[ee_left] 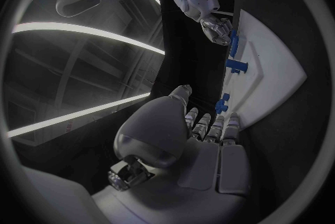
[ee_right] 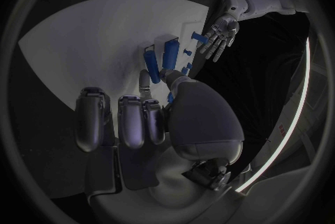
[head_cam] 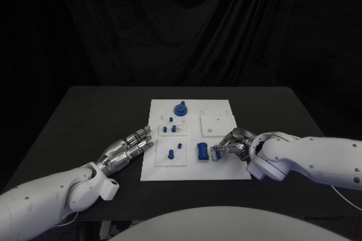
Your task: Assemble the parts on the task board
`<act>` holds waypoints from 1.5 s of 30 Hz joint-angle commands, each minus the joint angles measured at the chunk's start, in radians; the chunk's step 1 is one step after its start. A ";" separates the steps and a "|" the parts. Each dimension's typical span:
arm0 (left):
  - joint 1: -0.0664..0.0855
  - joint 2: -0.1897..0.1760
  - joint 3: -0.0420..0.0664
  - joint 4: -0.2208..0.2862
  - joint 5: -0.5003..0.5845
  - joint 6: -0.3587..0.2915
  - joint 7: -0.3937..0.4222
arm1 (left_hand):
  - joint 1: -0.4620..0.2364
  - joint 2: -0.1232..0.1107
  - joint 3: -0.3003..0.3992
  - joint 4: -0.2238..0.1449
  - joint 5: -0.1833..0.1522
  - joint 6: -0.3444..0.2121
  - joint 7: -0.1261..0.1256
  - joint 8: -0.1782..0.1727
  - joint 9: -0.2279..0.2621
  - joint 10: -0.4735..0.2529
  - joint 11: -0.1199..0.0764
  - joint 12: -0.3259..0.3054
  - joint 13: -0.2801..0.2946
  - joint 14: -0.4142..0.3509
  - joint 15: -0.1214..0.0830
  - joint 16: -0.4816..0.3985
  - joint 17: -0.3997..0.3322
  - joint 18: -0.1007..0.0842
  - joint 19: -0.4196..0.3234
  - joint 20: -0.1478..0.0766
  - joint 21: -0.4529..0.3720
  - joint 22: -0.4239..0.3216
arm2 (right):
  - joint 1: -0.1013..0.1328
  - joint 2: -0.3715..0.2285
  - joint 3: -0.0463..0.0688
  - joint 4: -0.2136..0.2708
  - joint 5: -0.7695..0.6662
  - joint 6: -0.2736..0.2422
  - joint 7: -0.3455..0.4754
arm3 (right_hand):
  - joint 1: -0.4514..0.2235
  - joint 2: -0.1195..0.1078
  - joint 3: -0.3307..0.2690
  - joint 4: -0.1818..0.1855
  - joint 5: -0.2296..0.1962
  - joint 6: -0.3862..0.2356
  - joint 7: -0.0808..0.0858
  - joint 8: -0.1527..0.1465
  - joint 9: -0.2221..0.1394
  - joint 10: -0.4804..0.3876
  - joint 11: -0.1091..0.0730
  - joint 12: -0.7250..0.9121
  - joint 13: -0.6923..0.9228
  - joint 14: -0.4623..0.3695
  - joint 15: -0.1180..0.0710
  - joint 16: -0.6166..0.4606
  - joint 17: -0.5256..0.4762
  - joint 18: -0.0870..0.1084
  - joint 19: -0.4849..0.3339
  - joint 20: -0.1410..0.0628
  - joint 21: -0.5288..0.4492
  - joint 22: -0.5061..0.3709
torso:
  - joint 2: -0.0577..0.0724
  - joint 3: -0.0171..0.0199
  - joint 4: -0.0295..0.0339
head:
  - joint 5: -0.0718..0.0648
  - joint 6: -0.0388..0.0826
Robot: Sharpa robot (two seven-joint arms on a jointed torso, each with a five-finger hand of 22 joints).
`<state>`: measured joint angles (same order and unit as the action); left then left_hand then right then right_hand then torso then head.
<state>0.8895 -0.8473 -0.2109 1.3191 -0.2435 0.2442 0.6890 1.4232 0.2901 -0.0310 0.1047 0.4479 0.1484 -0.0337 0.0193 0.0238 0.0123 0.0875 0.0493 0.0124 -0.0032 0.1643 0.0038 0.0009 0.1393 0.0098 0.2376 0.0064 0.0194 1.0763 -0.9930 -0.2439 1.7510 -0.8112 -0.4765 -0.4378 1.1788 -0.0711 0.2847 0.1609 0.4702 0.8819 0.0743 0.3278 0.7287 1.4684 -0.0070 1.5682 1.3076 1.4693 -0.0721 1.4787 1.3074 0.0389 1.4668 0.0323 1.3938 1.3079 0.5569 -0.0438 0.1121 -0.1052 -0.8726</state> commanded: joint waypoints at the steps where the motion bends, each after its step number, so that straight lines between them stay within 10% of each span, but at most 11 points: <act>1: -0.003 0.003 0.000 0.000 0.005 0.011 0.030 | -0.007 -0.001 0.005 0.000 0.005 0.001 0.006 0.006 0.001 0.001 0.007 0.005 0.001 0.003 0.000 -0.004 -0.001 0.011 -0.001 0.005 0.001 -0.001 | -0.004 0.002 0.000 -0.003 -0.032 0.017 -0.022 | -0.018 0.000 -0.017 0.010 -0.039 -0.009 0.004 -0.004 -0.003 0.102 0.009 0.003 0.263 0.060 0.006 -0.007 0.034 0.007 0.034 0.008 -0.007 0.201 | -0.001 -0.0001 -0.0014 | 0.002 0.000; 15: -0.003 0.006 0.000 -0.002 0.005 0.015 0.027 | -0.009 -0.002 0.008 -0.002 0.002 0.003 0.008 0.006 0.001 0.001 0.007 0.004 0.001 0.003 0.000 -0.004 -0.001 0.011 -0.001 0.006 0.001 -0.001 | -0.006 0.007 0.000 -0.006 -0.044 0.043 -0.041 | -0.084 0.005 -0.104 0.068 -0.238 -0.012 0.007 0.006 -0.013 0.102 0.013 0.003 0.263 0.059 0.009 -0.010 0.025 0.009 0.032 0.013 -0.014 0.199 | 0.001 0.0005 -0.0011 | 0.000 0.000; 27: -0.004 0.004 0.000 -0.001 0.005 0.014 0.028 | -0.009 -0.002 0.008 -0.002 0.002 0.003 0.008 0.006 0.001 0.001 0.007 0.004 0.001 0.003 0.000 -0.004 -0.001 0.011 -0.001 0.006 0.001 -0.001 | -0.006 -0.016 0.000 0.006 -0.136 -0.017 0.017 | -0.066 0.012 -0.122 0.070 -0.246 -0.023 0.005 0.017 -0.015 0.102 0.011 0.003 0.263 0.060 0.008 -0.008 0.030 0.011 0.028 0.012 -0.024 0.196 | 0.000 0.0011 -0.0007 | 0.003 0.000; 42: -0.004 0.000 0.000 0.000 0.005 0.011 0.026 | -0.011 -0.002 0.010 -0.003 0.003 0.004 0.010 0.006 0.001 0.001 0.006 0.005 0.001 0.003 0.000 -0.004 -0.001 0.011 -0.001 0.006 0.001 -0.001 | -0.026 -0.104 -0.004 0.079 -0.363 -0.015 0.049 | -0.051 0.000 -0.186 0.128 -0.364 -0.052 -0.003 0.125 0.023 0.102 0.005 0.003 0.263 0.062 0.004 0.001 0.047 0.011 0.027 0.009 -0.025 0.197 | -0.001 0.0005 -0.0015 | 0.005 0.000; 45: -0.004 0.001 0.000 -0.001 0.005 0.011 0.026 | -0.011 -0.002 0.010 -0.003 0.003 0.004 0.010 0.006 0.001 0.001 0.006 0.005 0.001 0.003 0.000 -0.004 -0.001 0.011 -0.001 0.006 0.001 -0.001 | -0.034 -0.106 -0.005 0.080 -0.381 0.011 0.035 | -0.050 0.002 -0.197 0.128 -0.368 -0.037 -0.016 0.187 0.062 0.102 -0.007 0.003 0.263 0.063 -0.005 0.004 0.054 0.008 0.033 0.001 -0.013 0.201 | -0.001 0.0007 -0.0014 | 0.003 0.000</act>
<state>0.8880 -0.8481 -0.2110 1.3173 -0.2432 0.2487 0.6889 1.4233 0.2901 -0.0283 0.1020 0.4478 0.1520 -0.0301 0.0193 0.0238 0.0123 0.0875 0.0493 0.0123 -0.0032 0.1643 0.0038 0.0016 0.1393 0.0099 0.2375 0.0064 0.0200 1.0456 -1.0976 -0.2485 1.8268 -1.1286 -0.4819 -0.4015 1.1342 -0.0712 0.0921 0.2910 0.1061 0.8448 0.0613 0.5080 0.7862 1.4640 -0.0065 1.5682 1.3074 1.4653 -0.0701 1.4791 1.3074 0.0390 1.4669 0.0395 1.3777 1.3075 0.5557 -0.0429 0.1104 -0.1010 -0.8726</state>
